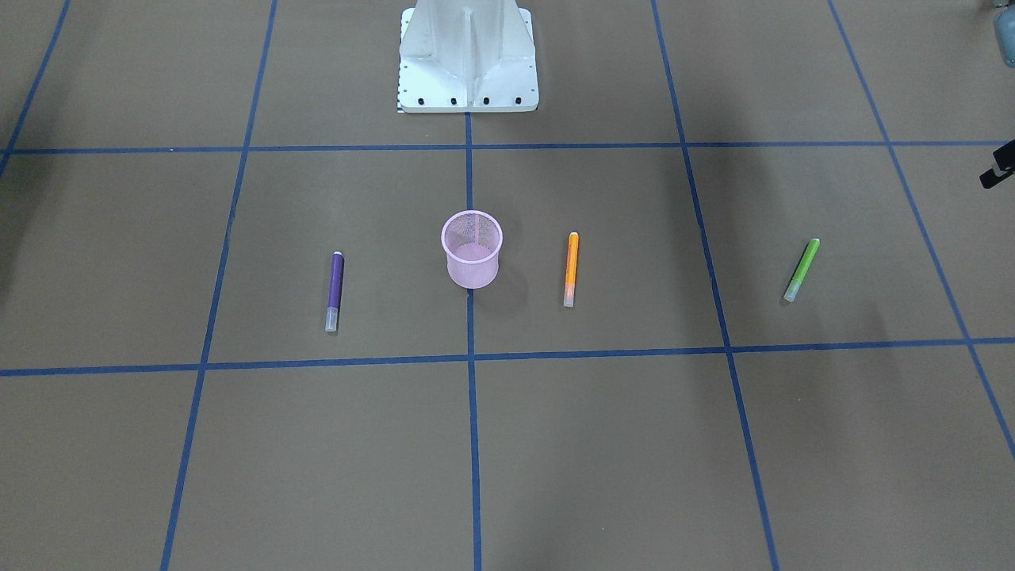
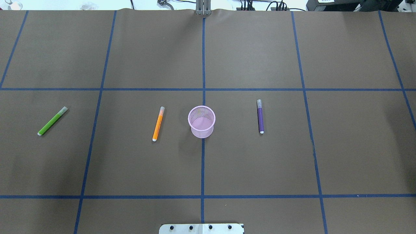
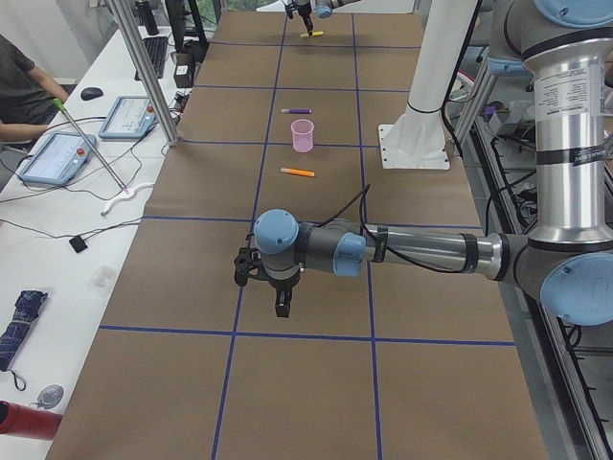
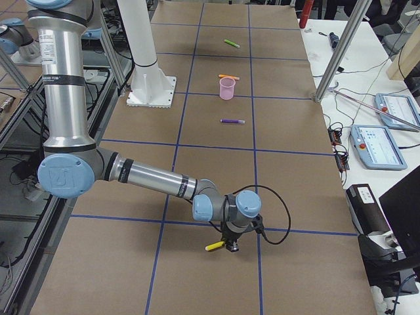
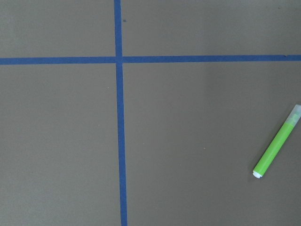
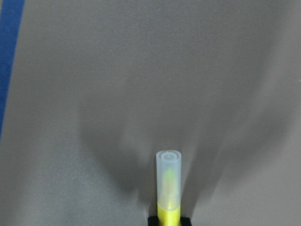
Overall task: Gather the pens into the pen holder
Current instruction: 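Carry the yellow marker over the pink cup with the right gripper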
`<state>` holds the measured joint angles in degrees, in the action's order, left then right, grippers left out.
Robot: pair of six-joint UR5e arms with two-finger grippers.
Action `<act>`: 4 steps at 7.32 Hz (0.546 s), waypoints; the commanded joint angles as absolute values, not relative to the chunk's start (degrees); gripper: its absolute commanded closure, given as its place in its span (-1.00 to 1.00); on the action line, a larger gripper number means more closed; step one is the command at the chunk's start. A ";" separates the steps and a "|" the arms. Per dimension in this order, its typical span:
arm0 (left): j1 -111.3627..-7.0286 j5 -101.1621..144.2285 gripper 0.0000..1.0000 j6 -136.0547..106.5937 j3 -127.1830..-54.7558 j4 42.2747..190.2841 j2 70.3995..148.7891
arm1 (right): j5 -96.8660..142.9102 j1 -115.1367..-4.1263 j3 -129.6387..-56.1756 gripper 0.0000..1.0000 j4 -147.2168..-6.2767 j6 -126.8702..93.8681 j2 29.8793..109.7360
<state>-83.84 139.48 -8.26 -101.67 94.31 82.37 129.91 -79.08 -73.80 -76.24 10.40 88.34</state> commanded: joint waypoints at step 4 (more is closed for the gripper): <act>-83.76 139.57 -0.99 -8.61 -104.23 94.48 82.88 | 132.28 -75.79 -101.36 1.00 -75.50 -25.87 88.25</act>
